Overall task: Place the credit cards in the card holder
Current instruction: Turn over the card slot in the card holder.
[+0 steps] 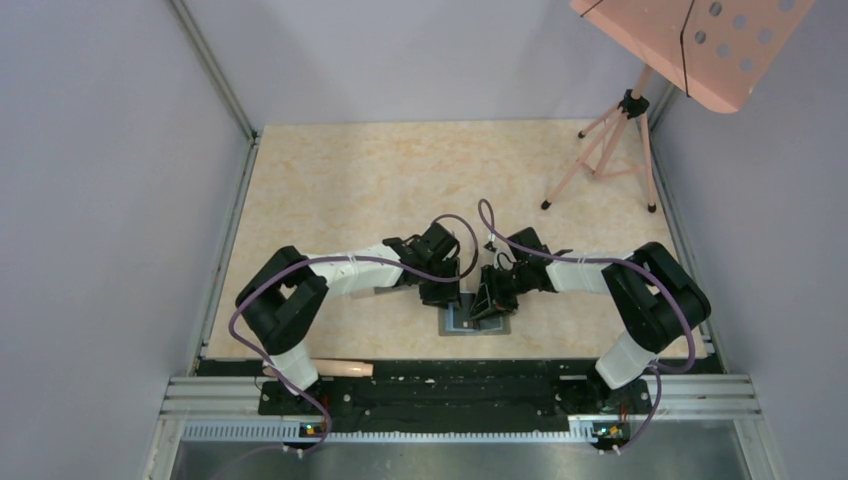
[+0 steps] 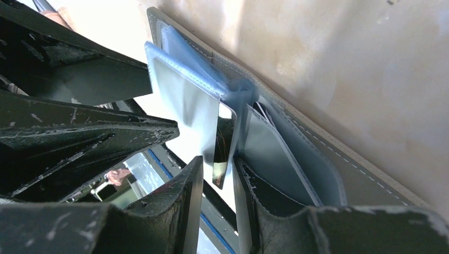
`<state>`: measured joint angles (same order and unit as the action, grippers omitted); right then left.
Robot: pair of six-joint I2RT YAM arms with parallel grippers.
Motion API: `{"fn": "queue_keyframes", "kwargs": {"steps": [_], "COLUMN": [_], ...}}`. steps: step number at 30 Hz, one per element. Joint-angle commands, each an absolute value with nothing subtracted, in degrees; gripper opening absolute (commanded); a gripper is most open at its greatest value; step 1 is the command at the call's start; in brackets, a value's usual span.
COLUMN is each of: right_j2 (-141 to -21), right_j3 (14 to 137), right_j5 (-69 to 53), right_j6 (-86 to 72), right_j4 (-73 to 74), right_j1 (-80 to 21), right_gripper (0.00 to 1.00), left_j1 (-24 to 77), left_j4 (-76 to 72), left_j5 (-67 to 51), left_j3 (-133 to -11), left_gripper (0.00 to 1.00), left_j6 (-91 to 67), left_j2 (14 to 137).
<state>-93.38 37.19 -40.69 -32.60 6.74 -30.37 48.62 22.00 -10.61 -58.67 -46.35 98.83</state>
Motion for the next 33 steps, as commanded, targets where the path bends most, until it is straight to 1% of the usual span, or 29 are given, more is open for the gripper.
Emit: {"fn": "queue_keyframes", "kwargs": {"steps": [1, 11, 21, 23, 29, 33], "right_j2": [-95.45, -95.65, -95.59, -95.58, -94.78, -93.41], "right_j3": [36.12, 35.97, 35.76, 35.79, 35.8, 35.75], "right_j5": [-34.8, -34.89, -34.89, -34.89, -34.93, -34.54], "right_j6": [-30.23, -30.05, -30.04, -30.08, -30.38, -30.81], "right_j4": [7.69, 7.65, 7.47, 7.45, 7.47, 7.55], "right_j1": [-31.63, -31.6, -31.66, -31.65, -31.64, -31.57], "right_gripper": [0.29, 0.29, 0.29, 0.29, 0.3, 0.31], "left_j1": [48.97, 51.51, 52.53, 52.64, 52.73, 52.73], "left_j4": [24.29, 30.91, 34.62, 33.86, 26.13, 28.45], "left_j5": [-8.77, -4.19, -0.61, -0.76, -6.73, -4.98], "left_j3": [-61.95, -67.81, -69.72, -69.55, -67.02, -67.49], "left_gripper": [0.45, 0.46, 0.47, 0.47, 0.46, 0.46], "left_j6": [-45.13, -42.61, -42.24, -42.05, -42.28, -42.55], "left_j2": [96.67, 99.02, 99.4, 99.26, 98.07, 99.39]}}
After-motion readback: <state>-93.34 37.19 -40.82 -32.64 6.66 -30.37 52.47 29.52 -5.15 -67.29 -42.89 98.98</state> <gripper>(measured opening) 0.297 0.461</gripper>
